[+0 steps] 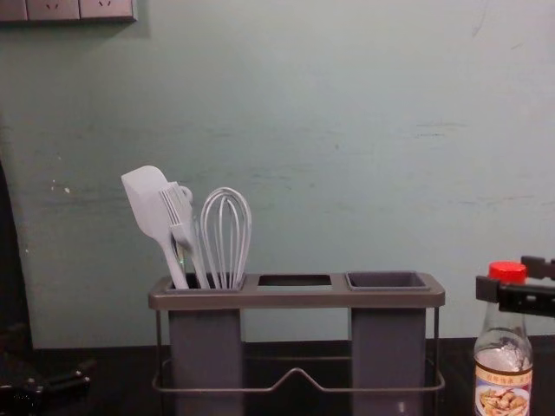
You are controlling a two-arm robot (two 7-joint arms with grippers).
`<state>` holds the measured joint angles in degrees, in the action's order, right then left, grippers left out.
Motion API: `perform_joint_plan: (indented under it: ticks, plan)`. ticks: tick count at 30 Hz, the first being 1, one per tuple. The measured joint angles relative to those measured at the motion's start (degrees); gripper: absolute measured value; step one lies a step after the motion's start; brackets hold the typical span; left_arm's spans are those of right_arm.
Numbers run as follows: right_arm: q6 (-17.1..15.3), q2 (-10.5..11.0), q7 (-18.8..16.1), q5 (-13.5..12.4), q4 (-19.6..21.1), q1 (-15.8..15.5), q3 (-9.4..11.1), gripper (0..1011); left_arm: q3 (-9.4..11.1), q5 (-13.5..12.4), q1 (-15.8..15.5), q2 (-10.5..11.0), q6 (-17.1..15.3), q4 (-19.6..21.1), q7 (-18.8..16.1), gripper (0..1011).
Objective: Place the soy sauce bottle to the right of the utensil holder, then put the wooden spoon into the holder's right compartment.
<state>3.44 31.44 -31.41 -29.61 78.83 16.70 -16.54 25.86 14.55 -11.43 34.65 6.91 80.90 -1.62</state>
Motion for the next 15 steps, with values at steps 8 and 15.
perform_joint_plan:
  ticks: [8, 15]
  plan:
    - [0.57, 1.12, 1.28, 0.09, 4.67, -2.35, 2.14, 1003, 0.00, 0.00, 0.00, 0.00, 0.00, 0.00, 0.00, 1005]
    - [0.37, 2.76, 2.02, -0.49, 10.56, -5.50, 4.17, 1003, 0.00, 0.00, 0.00, 0.00, 0.00, 0.00, 0.00, 1005]
